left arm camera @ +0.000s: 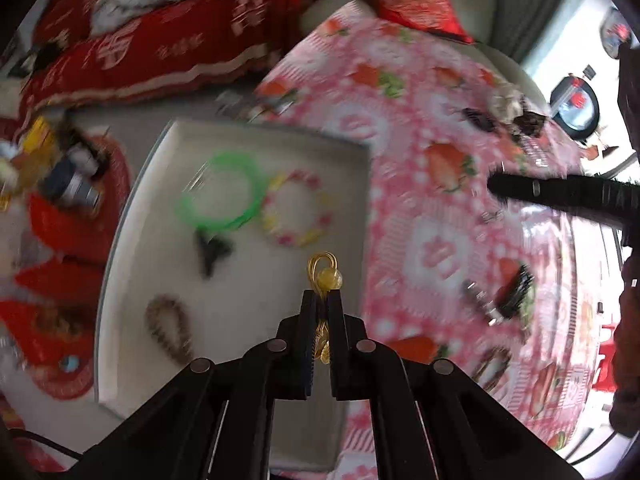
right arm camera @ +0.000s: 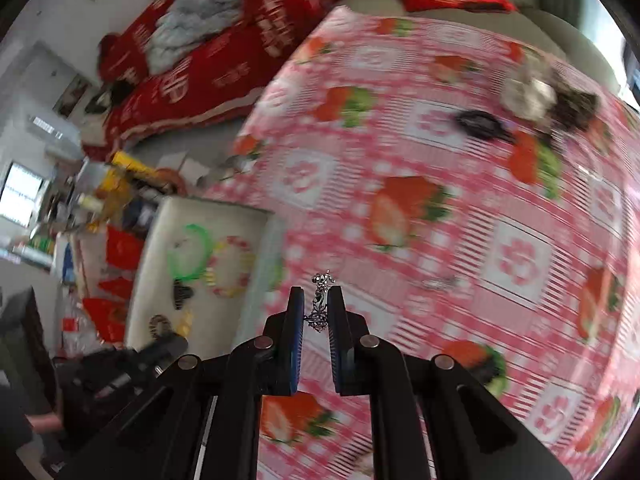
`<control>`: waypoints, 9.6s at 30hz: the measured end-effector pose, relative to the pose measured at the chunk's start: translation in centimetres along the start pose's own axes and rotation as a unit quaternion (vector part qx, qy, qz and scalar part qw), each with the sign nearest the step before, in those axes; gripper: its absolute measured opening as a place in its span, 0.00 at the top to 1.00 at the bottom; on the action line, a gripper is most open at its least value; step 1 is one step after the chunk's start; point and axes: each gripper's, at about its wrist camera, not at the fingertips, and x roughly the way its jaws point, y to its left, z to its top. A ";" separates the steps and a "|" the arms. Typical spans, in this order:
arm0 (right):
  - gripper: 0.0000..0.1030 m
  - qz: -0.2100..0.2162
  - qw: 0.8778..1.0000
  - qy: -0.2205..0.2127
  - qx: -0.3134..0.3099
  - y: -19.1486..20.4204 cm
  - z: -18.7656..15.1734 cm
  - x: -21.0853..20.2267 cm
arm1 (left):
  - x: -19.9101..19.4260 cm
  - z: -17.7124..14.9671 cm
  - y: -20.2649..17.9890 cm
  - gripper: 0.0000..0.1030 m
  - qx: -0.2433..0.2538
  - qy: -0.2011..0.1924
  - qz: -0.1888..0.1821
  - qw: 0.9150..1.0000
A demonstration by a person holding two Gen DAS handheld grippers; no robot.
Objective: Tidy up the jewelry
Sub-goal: 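Carry both items over the white tray while both tools open to release them, then move both open tools back over the jewelry on the tablecloth, then grasp the silver ball pendant with the left tool while the right tool grasps the cream claw clip, then carry both items into the white tray while both tools open to release them, then move both open tools back toward the hair clips on the tablecloth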
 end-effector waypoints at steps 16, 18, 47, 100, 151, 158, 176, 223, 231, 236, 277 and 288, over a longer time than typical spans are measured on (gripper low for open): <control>0.88 0.041 0.992 0.071 -0.100 12.3 2.5 10.1 | 2.7 -4.0 5.3 0.89 -0.037 0.024 0.022 0.999; 0.88 0.044 0.990 0.078 -0.106 12.8 2.8 11.1 | 3.1 -4.1 5.3 0.89 -0.032 0.025 0.026 0.999; 0.75 0.026 0.984 0.121 -0.130 14.1 4.2 16.8 | 3.4 -4.2 4.6 0.88 0.003 0.026 0.068 0.997; 0.27 -0.114 0.971 0.041 0.205 -13.4 -14.6 -3.3 | 4.4 4.0 -12.9 0.00 0.172 0.032 0.007 0.985; 0.80 -0.147 0.988 0.021 0.029 -12.7 -12.8 -0.1 | 14.0 7.6 -23.9 0.50 0.237 0.053 -0.010 0.970; 0.80 -0.135 0.989 0.013 0.059 -13.2 -13.4 -1.4 | 13.6 7.1 -24.3 0.84 0.243 0.049 -0.015 0.969; 0.80 -0.108 0.986 0.005 0.127 -13.8 -13.4 -3.6 | 6.6 5.0 -19.5 0.84 0.196 0.024 -0.068 0.978; 0.80 0.018 0.990 0.085 -0.111 11.8 -4.0 8.3 | 0.7 -6.8 11.4 0.84 -0.098 0.027 0.057 0.993; 0.80 -0.001 0.989 0.102 -0.107 12.1 -3.4 11.4 | 2.6 -7.0 10.6 0.84 -0.060 0.036 0.087 0.994; 0.80 -0.012 0.988 0.114 -0.106 11.9 -3.2 12.9 | 3.2 -7.1 10.8 0.84 -0.072 0.041 0.095 0.992; 0.42 -0.077 0.988 0.035 0.130 -2.7 -5.9 0.7 | -0.5 -2.5 1.1 0.00 0.061 0.006 0.086 0.994; 0.42 -0.133 0.943 0.029 0.305 -11.5 -10.7 -0.5 | 0.6 -0.8 -4.8 0.00 0.104 0.027 0.031 0.994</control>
